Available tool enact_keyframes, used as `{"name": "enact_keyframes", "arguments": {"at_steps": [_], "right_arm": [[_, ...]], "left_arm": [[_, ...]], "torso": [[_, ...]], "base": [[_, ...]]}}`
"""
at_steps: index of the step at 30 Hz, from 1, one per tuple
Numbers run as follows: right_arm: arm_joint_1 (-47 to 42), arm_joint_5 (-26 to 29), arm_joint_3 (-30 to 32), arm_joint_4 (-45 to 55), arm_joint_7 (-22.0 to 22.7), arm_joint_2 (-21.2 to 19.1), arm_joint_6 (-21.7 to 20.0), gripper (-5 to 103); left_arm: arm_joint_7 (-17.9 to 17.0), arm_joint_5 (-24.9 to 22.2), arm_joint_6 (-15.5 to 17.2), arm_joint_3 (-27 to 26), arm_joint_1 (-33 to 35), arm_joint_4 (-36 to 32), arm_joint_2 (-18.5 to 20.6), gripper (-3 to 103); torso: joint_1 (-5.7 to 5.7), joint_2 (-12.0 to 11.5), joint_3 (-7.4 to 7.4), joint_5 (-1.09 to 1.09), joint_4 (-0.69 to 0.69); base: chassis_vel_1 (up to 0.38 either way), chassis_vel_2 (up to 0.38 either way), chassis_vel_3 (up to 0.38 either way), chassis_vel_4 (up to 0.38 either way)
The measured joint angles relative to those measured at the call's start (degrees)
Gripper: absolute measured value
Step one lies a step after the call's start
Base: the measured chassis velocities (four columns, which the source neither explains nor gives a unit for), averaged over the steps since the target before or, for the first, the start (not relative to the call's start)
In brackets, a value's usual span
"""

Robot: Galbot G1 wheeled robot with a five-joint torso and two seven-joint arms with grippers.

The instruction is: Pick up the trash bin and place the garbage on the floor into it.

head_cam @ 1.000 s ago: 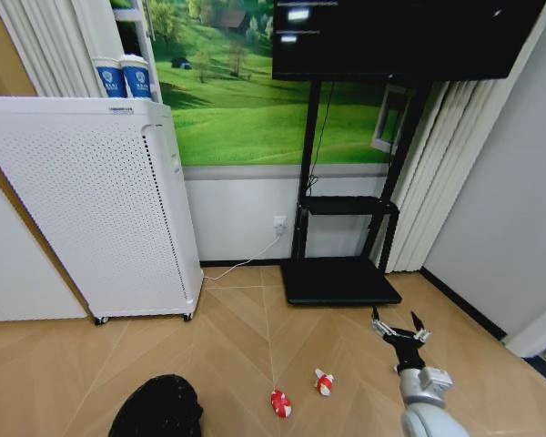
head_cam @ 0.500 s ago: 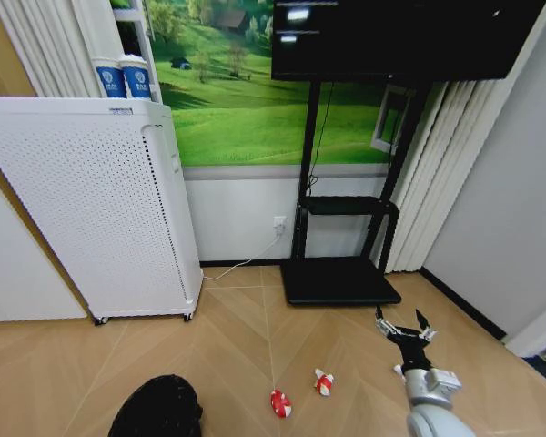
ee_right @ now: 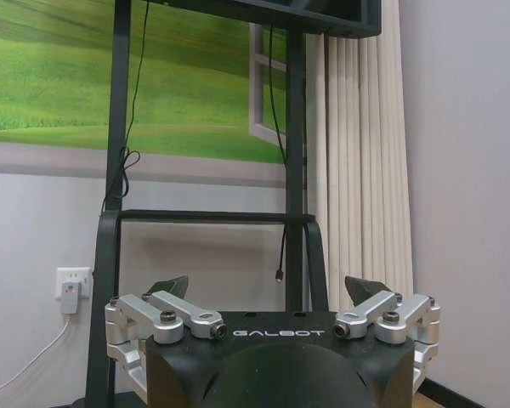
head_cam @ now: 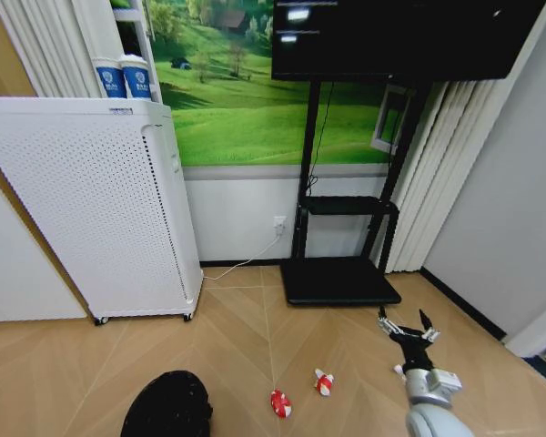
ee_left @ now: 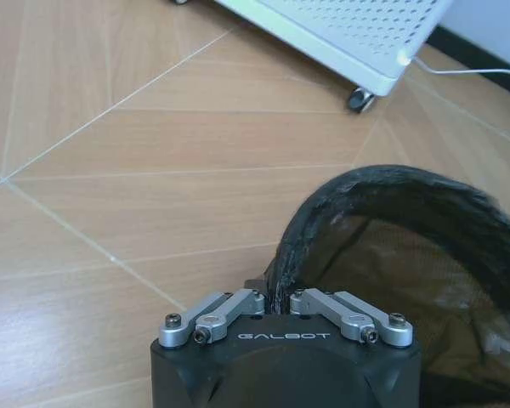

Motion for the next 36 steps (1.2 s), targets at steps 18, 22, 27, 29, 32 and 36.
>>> {"name": "enact_keyframes", "arguments": {"at_steps": [18, 22, 27, 29, 32, 36], "right_arm": [[-5.68, -3.12, 1.75, -1.22, -6.92, -0.90, 3.23, 100], [-6.12, -3.59, 1.46, -1.05, -7.11, -0.76, 3.53, 100], [-6.11, -4.31, 0.87, -0.95, -7.08, -0.71, 3.53, 100], [-6.07, -5.25, 0.40, -1.11, -6.58, -0.53, 3.52, 100], [-6.32, -6.02, -0.23, -1.35, -6.25, -0.30, 3.39, 100], [-6.42, -6.25, -0.63, -2.36, -6.01, -0.16, 3.36, 100]], "left_arm": [[12.60, 13.73, -13.23, -21.28, -4.43, 0.37, 1.95, 7], [13.56, 13.65, -13.89, -24.38, -4.94, 1.08, 2.68, 7], [13.85, 13.56, -14.45, -25.24, -5.16, 1.24, 2.52, 7], [13.96, 13.71, -14.84, -25.15, -5.23, 1.24, 2.23, 7], [14.06, 13.89, -15.07, -24.71, -5.35, 1.15, 1.87, 7], [14.17, 14.34, -15.24, -24.20, -5.66, 0.67, 1.69, 7]], "torso": [[0.00, 0.02, 0.01, 0.00, 0.00], [0.00, 0.02, 0.01, 0.00, 0.01], [0.00, 0.02, 0.01, 0.00, 0.00], [0.00, 0.02, 0.01, 0.01, 0.01], [0.00, 0.02, 0.01, -0.01, 0.01], [0.00, 0.02, 0.02, 0.00, 0.00]], "base": [[0.000, 0.000, 0.000, 0.000], [0.000, 0.000, 0.000, 0.000], [0.071, 0.070, -0.065, -0.077], [0.127, 0.158, -0.134, -0.155], [0.198, 0.186, -0.151, -0.200], [0.228, 0.213, -0.239, -0.228]]}}
